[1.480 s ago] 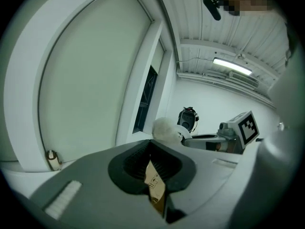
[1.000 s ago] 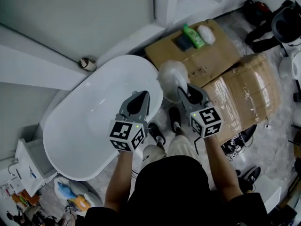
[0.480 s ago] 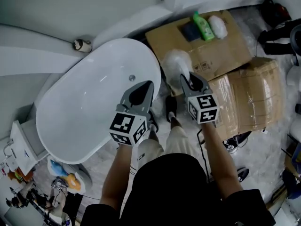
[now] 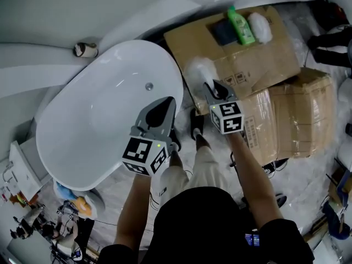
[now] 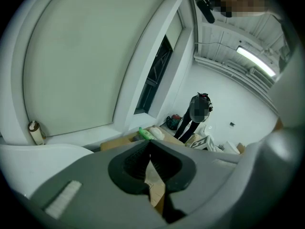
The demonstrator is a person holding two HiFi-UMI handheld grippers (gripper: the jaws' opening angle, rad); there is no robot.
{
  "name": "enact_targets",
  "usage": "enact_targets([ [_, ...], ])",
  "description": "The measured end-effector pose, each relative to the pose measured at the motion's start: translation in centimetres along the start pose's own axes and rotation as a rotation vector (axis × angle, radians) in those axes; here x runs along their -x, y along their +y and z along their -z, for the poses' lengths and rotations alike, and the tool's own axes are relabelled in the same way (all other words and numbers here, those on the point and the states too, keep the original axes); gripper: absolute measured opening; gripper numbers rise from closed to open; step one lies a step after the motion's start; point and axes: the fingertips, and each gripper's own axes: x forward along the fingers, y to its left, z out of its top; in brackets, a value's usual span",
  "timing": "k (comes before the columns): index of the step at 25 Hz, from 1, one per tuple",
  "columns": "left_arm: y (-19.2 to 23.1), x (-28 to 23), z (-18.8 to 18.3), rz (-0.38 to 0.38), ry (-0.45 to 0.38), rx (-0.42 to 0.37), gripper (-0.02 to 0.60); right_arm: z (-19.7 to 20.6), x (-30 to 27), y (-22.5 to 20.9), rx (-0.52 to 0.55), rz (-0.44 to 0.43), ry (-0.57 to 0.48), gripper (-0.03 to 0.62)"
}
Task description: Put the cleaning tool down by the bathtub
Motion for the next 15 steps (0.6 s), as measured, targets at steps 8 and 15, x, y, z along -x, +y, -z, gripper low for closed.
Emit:
enact_targets([
  [8, 2.5, -2.7, 1.4, -0.02, 0.041, -0.006, -0.002, 3.1, -5.9, -2.5, -0.031, 0.023, 0.053, 0.092],
  [15, 3.7, -3.5, 3.2, -0.039, 0.068, 0.016, -0.002, 4.7, -10.0, -4.6, -0.088, 0.052, 0.087, 0.094],
])
